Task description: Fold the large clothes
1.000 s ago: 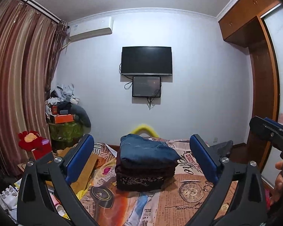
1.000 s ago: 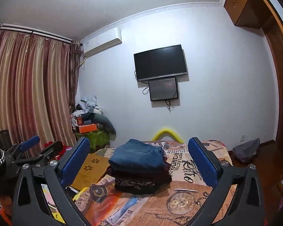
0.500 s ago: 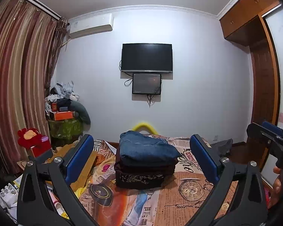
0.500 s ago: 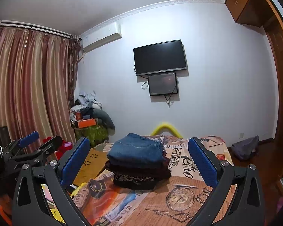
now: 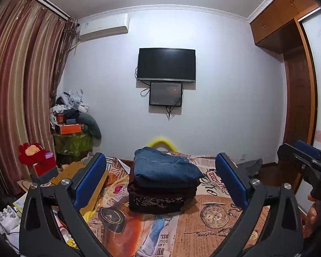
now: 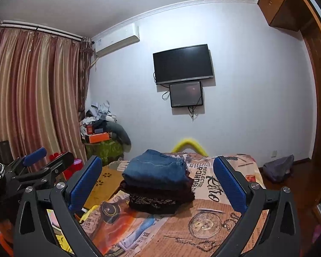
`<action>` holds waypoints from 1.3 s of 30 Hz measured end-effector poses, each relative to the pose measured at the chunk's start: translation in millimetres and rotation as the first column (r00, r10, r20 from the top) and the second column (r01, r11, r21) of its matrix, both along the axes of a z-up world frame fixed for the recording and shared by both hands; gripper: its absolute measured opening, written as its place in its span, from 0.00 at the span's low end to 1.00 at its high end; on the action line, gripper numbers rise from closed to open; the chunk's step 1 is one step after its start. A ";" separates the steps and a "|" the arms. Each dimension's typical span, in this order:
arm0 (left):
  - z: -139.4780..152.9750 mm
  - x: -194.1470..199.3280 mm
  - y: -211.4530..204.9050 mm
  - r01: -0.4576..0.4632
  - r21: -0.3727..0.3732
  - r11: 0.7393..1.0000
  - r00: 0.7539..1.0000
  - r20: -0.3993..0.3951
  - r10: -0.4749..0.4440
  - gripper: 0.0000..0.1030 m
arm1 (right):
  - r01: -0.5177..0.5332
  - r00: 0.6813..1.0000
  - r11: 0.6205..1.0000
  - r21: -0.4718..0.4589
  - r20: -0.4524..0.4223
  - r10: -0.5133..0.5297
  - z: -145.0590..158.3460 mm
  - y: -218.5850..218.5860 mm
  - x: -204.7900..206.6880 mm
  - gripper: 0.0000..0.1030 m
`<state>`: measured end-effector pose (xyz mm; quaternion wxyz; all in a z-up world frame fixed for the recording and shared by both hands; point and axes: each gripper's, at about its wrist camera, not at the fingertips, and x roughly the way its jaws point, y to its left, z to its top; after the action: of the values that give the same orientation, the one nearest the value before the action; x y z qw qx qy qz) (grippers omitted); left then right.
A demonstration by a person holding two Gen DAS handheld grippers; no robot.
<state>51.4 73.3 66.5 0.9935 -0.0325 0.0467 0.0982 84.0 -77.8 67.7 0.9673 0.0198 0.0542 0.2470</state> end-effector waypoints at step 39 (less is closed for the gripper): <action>-4.5 2.5 -4.2 0.049 -0.034 0.998 0.998 -0.031 -0.050 0.99 | 0.026 1.000 1.000 -0.004 -0.017 -0.026 0.6 -1.5 4.3 1.00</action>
<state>53.9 69.1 62.1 0.9941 -0.0462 0.0650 0.0731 88.3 -79.3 68.3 0.9700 0.0206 0.0627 0.2341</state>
